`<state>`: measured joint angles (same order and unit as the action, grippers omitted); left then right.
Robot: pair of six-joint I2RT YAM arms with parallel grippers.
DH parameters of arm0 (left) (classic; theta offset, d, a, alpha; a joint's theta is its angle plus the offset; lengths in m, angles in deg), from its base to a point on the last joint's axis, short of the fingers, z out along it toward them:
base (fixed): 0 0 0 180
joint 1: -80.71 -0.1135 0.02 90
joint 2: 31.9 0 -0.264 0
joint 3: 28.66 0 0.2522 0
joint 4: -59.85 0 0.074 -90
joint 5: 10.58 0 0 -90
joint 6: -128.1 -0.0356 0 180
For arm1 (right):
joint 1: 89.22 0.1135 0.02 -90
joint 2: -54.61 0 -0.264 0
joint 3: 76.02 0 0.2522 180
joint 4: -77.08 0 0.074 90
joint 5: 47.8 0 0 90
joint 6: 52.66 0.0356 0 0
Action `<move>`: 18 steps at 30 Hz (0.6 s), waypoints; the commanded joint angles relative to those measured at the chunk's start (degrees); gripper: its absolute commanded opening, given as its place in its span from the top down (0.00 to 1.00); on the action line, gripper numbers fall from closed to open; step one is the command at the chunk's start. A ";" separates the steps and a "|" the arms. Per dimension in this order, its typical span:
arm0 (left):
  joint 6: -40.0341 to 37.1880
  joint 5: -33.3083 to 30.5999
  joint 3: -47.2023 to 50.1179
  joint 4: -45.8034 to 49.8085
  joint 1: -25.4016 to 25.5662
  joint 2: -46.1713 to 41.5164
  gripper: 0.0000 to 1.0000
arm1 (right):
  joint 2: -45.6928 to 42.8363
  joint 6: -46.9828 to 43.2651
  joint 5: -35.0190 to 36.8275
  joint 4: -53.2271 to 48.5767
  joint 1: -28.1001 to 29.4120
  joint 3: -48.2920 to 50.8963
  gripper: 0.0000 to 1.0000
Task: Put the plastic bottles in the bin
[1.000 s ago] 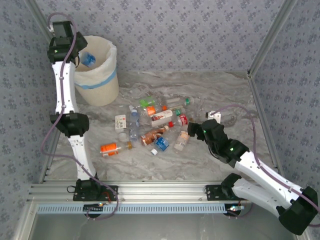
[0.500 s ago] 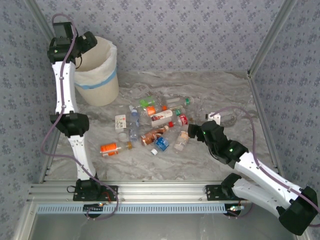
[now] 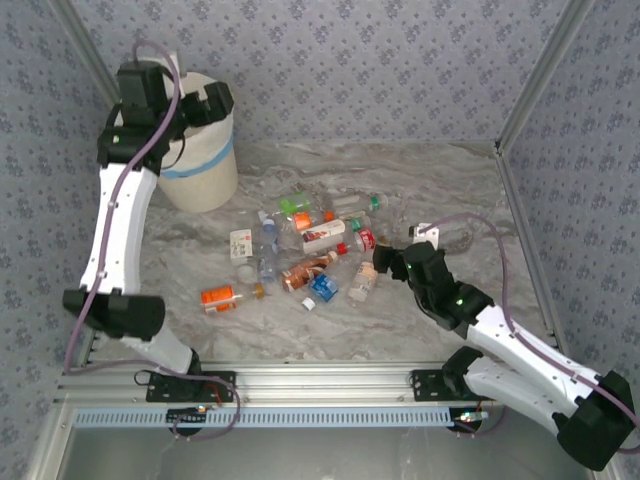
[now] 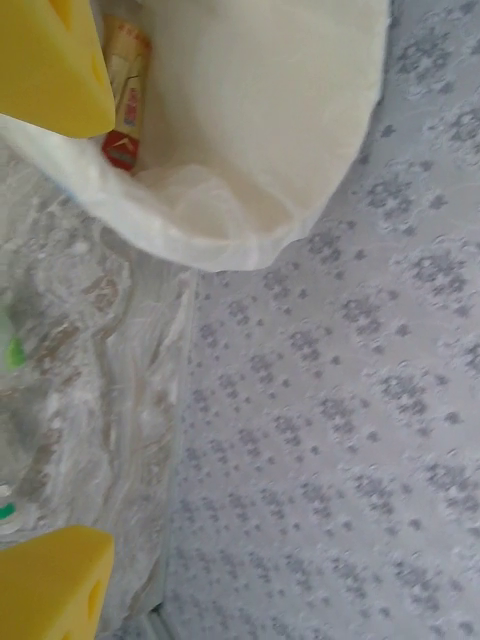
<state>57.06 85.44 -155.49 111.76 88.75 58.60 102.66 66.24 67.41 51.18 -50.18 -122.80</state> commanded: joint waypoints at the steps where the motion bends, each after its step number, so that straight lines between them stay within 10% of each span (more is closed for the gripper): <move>1: -0.68 -3.21 11.43 -5.35 1.71 -6.80 0.01 | 0.86 -2.32 -0.42 2.81 -0.50 0.00 0.00; 18: 60.90 -18.92 55.25 19.69 17.77 -32.77 0.01 | 6.57 -6.05 -3.59 5.79 -1.53 -1.11 0.00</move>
<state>98.96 68.61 -102.86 123.04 104.24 27.35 108.85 61.83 64.28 55.53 -51.29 -122.82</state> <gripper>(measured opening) 0.994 0.998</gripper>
